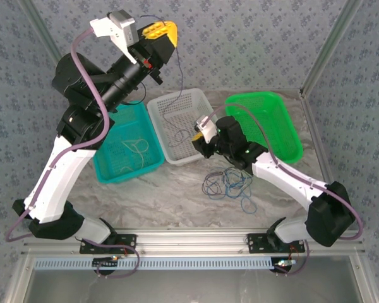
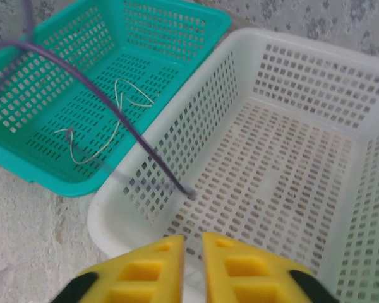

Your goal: Untangle the cables

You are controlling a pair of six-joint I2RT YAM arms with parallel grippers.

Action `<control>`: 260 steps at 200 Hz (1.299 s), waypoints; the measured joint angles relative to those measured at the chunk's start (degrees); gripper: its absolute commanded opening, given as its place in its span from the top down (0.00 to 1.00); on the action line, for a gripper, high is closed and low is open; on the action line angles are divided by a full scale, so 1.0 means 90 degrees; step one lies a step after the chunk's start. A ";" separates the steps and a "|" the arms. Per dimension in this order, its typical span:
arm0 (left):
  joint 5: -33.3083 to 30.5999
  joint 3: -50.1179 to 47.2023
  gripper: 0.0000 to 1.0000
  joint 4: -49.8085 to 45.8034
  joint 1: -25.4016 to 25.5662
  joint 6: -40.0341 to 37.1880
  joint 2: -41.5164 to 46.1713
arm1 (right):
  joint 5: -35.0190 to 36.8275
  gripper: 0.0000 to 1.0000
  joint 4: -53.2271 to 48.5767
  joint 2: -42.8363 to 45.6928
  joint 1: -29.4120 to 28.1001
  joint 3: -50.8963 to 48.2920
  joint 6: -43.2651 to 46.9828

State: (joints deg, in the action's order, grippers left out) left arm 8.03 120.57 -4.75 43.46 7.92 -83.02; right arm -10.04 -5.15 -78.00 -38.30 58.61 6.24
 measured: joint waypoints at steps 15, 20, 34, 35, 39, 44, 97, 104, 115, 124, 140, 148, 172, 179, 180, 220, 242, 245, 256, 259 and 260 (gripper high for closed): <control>-0.0163 0.0000 1.00 -0.0010 -0.0039 -0.0085 0.0000 | 0.0172 0.92 -0.0335 0.0012 -0.0051 0.0090 0.0019; -0.0228 -0.0005 1.00 -0.0012 -0.0053 -0.0097 0.0000 | 0.0245 0.94 -0.0442 0.0012 -0.0080 0.0138 0.0039; -0.0367 -0.0019 1.00 -0.0012 -0.0163 -0.0092 -0.0005 | 0.0525 0.96 -0.0792 0.0012 -0.0206 0.0335 0.0056; -0.0367 -0.0024 1.00 -0.0012 -0.0180 -0.0083 -0.0005 | 0.0544 0.96 -0.0806 0.0012 -0.0214 0.0347 0.0049; -0.0379 -0.0034 1.00 -0.0007 -0.0245 -0.0049 -0.0012 | 0.0595 0.95 -0.0879 0.0012 -0.0262 0.0410 0.0061; -0.0376 -0.0041 1.00 0.0002 -0.0333 0.0000 -0.0022 | 0.0680 0.88 -0.0942 0.0012 -0.0328 0.0488 0.0075; -0.0155 -0.0364 1.00 0.0175 -0.0831 0.0644 -0.0172 | 0.0563 0.16 -0.0733 0.0187 -0.0357 0.0260 0.0155; -0.0124 -0.0381 1.00 0.0172 -0.0828 0.0682 -0.0175 | 0.0457 0.16 -0.0695 0.0211 -0.0301 0.0187 0.0148; -0.0063 -0.0381 1.00 0.0185 -0.0831 0.0738 -0.0168 | 0.0304 0.16 -0.0629 0.0214 -0.0236 0.0146 0.0146; -0.0015 -0.0381 1.00 0.0199 -0.0831 0.0780 -0.0160 | 0.0170 0.15 -0.0571 0.0209 -0.0221 0.0146 0.0148; 0.0068 -0.0381 1.00 0.0238 -0.0831 0.0877 -0.0155 | -0.0044 0.15 -0.0430 0.0187 -0.0236 0.0158 0.0172; 0.0124 -0.0381 1.00 0.0262 -0.0831 0.0923 -0.0155 | -0.0114 0.15 -0.0372 0.0126 -0.0243 0.0187 0.0202; 0.0233 -0.0381 1.00 0.0279 -0.0831 0.1020 -0.0155 | -0.0155 0.14 -0.0177 -0.0136 -0.0238 0.0289 0.0291; 0.0262 -0.0381 1.00 0.0284 -0.0831 0.1039 -0.0155 | -0.0148 0.14 -0.0119 -0.0206 -0.0228 0.0301 0.0321; 0.0262 -0.0381 1.00 0.0284 -0.0831 0.1042 -0.0155 | -0.0146 0.14 -0.0114 -0.0214 -0.0226 0.0301 0.0321; 0.0442 -0.0381 1.00 0.0299 -0.0831 0.1185 -0.0155 | 0.0017 0.13 0.0172 -0.0323 0.0019 0.0301 0.0466; 0.0566 -0.0381 1.00 0.0396 -0.0831 0.1358 -0.0155 | -0.0041 0.13 0.0461 -0.0376 0.0185 0.0311 0.0500; 0.0583 -0.0381 1.00 0.0410 -0.0831 0.1372 -0.0155 | -0.0063 0.13 0.0483 -0.0403 0.0204 0.0333 0.0512; 0.0644 -0.0381 1.00 0.0493 -0.0831 0.1472 -0.0155 | -0.0223 0.15 0.0525 -0.0566 0.0228 0.0459 0.0544; 0.0661 -0.0381 1.00 0.0512 -0.0831 0.1496 -0.0155 | -0.0294 0.15 0.0520 -0.0639 0.0231 0.0525 0.0554; 0.0663 -0.0381 1.00 0.0515 -0.0831 0.1498 -0.0155 | -0.0306 0.15 0.0522 -0.0653 0.0231 0.0539 0.0554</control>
State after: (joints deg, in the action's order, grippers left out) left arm 14.00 117.14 -0.12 35.99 21.41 -84.42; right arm -12.80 -0.45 -83.88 -36.23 63.46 11.22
